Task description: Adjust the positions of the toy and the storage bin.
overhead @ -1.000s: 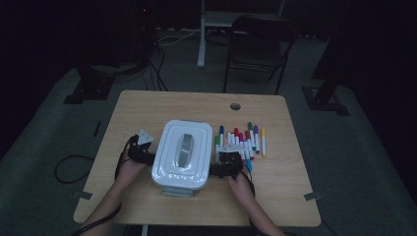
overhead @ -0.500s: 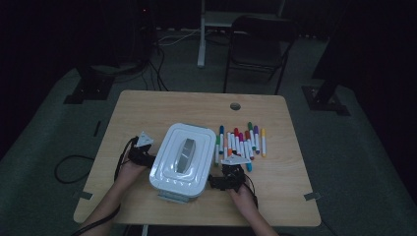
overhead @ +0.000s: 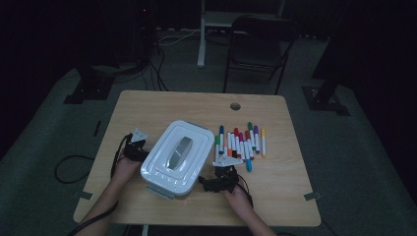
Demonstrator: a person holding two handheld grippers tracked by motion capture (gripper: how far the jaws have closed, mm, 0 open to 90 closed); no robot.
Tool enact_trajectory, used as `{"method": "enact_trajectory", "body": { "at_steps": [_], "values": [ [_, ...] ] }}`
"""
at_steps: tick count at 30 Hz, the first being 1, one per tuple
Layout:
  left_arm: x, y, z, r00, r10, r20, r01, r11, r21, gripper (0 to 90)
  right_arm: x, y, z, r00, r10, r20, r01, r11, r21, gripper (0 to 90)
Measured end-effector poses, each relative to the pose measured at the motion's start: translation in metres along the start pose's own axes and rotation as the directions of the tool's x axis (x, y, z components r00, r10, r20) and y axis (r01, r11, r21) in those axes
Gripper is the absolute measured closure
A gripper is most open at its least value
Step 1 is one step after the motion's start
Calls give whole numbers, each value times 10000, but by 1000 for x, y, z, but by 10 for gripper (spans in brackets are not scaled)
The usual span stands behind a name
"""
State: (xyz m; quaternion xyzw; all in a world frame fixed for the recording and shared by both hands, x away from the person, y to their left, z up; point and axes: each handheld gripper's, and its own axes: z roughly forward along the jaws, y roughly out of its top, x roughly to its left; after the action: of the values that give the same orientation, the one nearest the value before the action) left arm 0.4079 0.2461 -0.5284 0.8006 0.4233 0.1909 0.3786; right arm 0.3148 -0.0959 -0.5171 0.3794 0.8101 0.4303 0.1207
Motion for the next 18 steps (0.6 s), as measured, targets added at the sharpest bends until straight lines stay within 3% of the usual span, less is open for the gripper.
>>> {"method": "enact_trajectory", "body": {
  "at_steps": [4,8,13,18],
  "values": [
    [8,-8,-2,9998,-178,92,177,9998,61,23,2,1,-2,9996,-284,89,286,9993,-257,125],
    [14,-16,-8,9992,-272,292,274,9996,-55,24,-4,2,-10,9996,-276,87,281,9977,-615,125],
    [18,-24,-18,9990,-281,361,287,9994,-167,24,-13,-1,-21,9966,-589,572,631,9952,-748,125],
    [22,-36,-34,9983,-561,163,559,9983,151,24,-42,-13,-44,9903,-122,1387,233,9966,-792,125]
  ]
}}
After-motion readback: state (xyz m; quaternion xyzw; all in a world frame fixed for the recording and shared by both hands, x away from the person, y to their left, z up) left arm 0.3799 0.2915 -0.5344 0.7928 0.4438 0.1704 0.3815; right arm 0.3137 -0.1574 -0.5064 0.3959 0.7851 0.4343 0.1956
